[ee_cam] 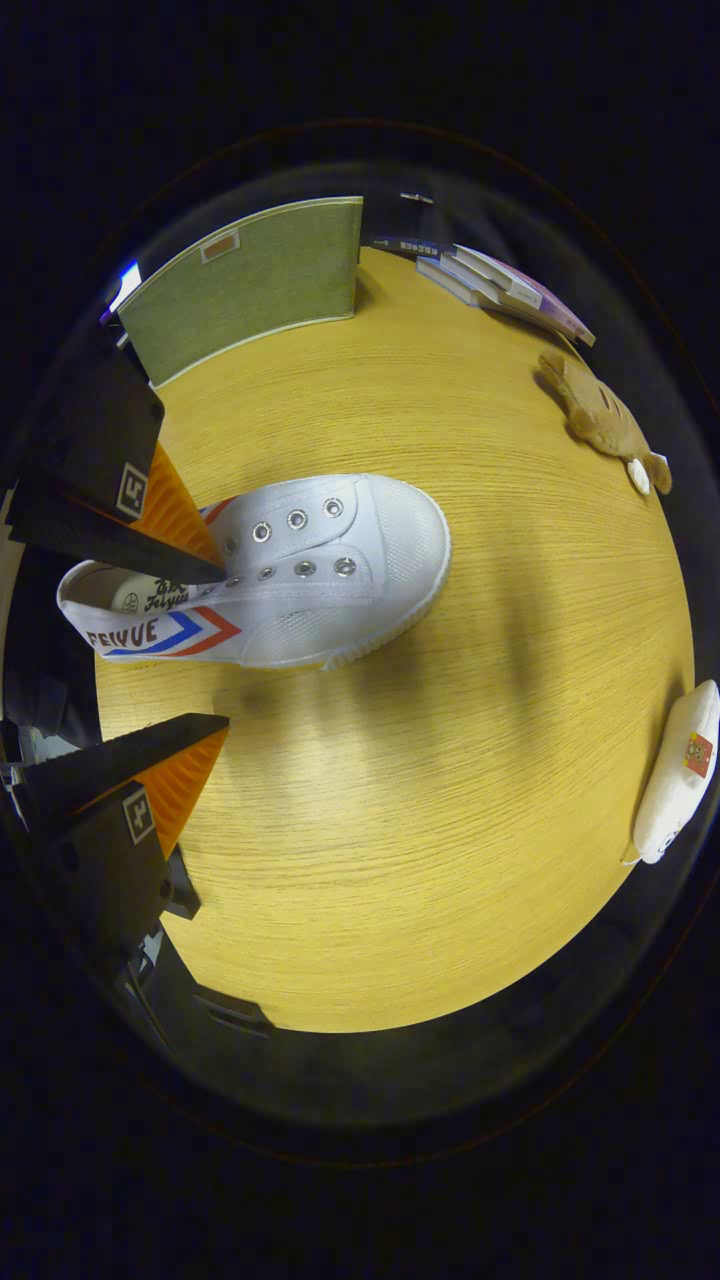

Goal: Open the storage box then place both shoes into the box .Put the left shoe in first, then the right shoe, with the right side of both shoes facing outward in a uniform manner.

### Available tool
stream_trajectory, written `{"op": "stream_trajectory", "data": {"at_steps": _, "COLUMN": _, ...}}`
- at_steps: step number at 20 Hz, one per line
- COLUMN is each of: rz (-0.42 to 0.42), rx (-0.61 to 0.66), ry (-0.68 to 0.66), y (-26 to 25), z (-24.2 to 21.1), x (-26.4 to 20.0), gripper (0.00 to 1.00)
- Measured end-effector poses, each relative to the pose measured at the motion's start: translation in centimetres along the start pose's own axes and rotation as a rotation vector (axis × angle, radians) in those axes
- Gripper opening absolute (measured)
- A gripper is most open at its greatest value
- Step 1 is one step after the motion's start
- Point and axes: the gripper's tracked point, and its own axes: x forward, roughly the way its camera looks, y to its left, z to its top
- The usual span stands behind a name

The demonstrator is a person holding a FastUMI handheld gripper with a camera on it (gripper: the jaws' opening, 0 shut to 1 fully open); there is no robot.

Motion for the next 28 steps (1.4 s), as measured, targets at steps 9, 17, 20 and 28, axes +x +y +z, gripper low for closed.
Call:
{"op": "stream_trajectory", "data": {"at_steps": 9, "rz": 0.008, "rx": -0.048, "ry": 0.015, "y": 0.7, "z": 0.1, "x": -0.1, "gripper": 0.28}}
{"op": "stream_trajectory", "data": {"at_steps": 17, "rz": 0.167, "rx": -0.007, "ry": -0.021, "y": 1.4, "z": 0.0, "x": -0.1, "gripper": 0.12}}
{"op": "stream_trajectory", "data": {"at_steps": 20, "rz": 0.243, "rx": 0.020, "ry": -0.034, "y": 1.9, "z": -0.2, "x": 0.7, "gripper": 0.12}}
{"op": "stream_trajectory", "data": {"at_steps": 28, "rz": 0.382, "rx": -0.031, "ry": -0.098, "y": 1.9, "z": 0.5, "x": 1.1, "gripper": 0.12}}
